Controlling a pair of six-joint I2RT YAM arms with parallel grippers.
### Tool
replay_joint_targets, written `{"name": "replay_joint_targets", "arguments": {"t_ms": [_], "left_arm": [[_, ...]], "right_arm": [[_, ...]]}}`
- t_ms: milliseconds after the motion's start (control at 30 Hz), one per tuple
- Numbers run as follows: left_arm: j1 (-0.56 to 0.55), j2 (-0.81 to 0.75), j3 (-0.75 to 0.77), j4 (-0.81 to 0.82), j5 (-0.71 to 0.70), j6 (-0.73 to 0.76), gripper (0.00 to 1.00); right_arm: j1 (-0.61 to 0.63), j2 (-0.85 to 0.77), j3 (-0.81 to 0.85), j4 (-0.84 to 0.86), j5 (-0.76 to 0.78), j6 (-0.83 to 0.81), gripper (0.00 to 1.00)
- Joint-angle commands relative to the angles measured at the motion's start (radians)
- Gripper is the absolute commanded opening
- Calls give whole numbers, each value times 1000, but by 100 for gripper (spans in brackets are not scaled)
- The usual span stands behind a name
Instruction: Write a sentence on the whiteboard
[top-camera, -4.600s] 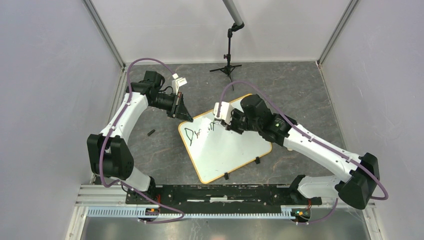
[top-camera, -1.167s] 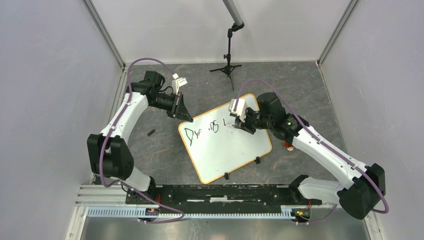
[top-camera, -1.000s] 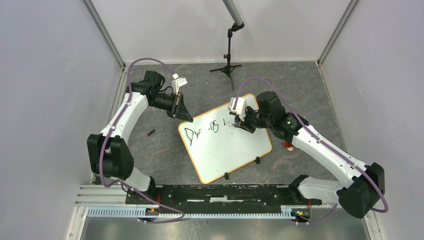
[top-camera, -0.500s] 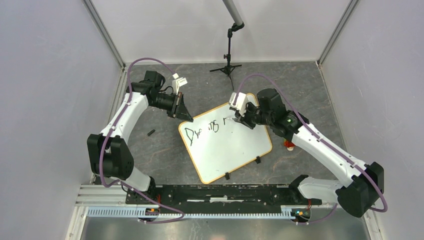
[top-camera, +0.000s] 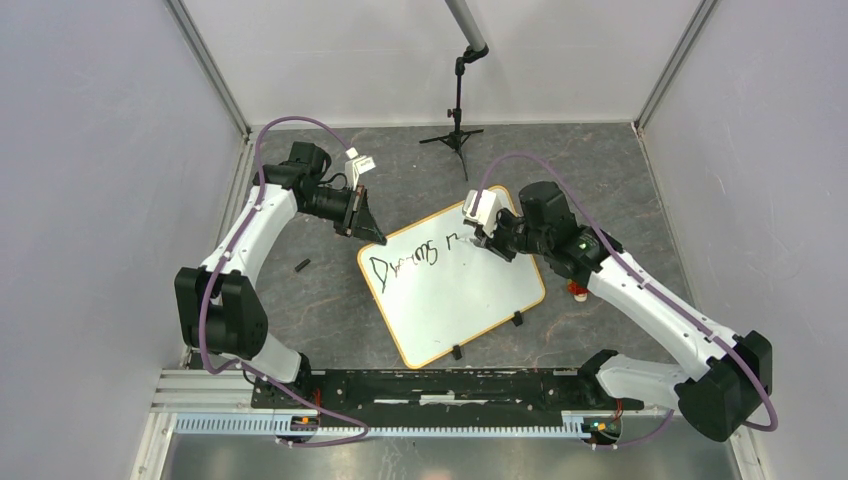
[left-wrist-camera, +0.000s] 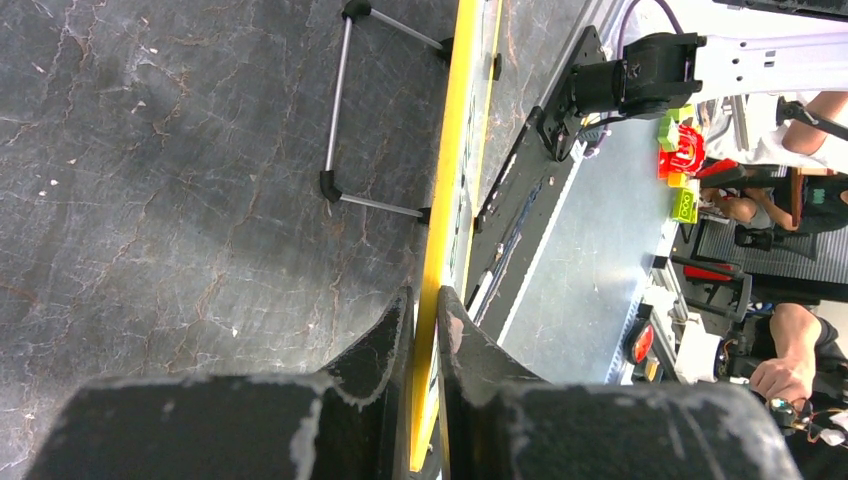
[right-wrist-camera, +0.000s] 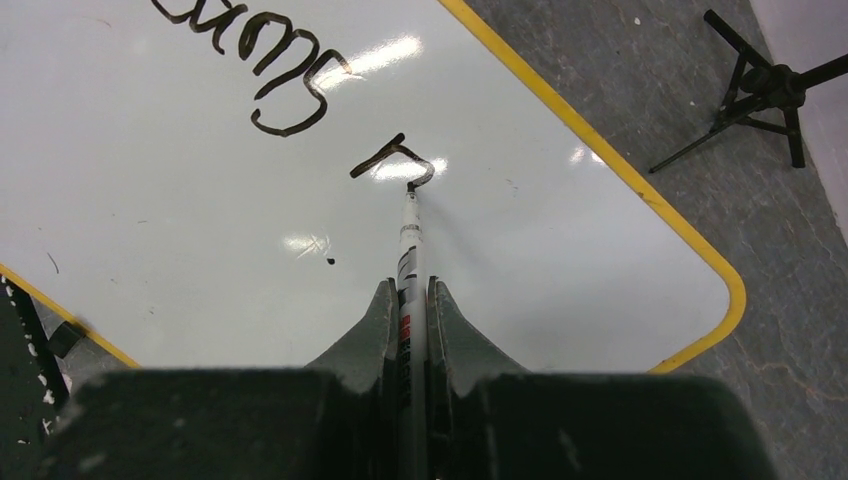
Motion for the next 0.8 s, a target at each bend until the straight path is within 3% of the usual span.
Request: {"name": "replay_joint_targets", "arguments": {"t_ms": [0, 767], "left_arm": [[-18, 7, 12, 6, -29, 32, 3], [-24, 14, 17, 6, -26, 35, 2]], "right_arm": [[-4, -10, -27, -57, -20, -28, 0], [-11, -13, 49, -32, 37, -26, 0]]}}
